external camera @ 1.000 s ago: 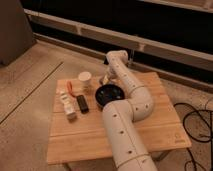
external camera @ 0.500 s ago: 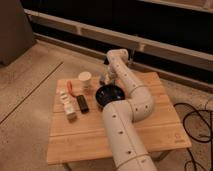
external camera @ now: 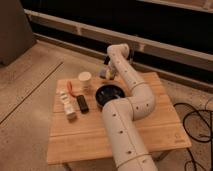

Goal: Place the white sponge in the ceramic bowl

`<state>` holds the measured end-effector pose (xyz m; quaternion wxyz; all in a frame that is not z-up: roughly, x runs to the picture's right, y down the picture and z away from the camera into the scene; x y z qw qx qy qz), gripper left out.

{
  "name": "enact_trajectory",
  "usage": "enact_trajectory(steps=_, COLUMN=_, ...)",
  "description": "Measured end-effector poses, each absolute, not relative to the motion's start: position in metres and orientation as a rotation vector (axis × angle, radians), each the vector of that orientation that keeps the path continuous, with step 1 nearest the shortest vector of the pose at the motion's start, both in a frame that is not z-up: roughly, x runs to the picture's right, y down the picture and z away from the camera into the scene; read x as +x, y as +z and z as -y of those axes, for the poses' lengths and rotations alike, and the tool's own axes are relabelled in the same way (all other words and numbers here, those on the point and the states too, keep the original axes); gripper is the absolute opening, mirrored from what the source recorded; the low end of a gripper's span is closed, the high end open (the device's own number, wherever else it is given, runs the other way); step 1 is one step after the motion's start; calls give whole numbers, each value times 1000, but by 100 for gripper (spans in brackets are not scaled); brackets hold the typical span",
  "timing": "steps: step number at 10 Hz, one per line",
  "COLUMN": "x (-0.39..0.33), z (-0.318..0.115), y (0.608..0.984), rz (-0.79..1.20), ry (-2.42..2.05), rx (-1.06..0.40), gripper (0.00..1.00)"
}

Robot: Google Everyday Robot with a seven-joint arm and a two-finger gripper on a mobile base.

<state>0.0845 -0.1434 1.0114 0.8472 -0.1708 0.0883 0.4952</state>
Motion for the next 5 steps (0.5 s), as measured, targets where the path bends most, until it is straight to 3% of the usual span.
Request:
enact_trajectory(steps=3, x=70, z=205, y=962, rz=-156, ry=939, rx=-266, gripper=0)
enact_trajectory(steps=5, x=50, z=217, y=944, rz=-121, ry=908, rx=-273, gripper=0)
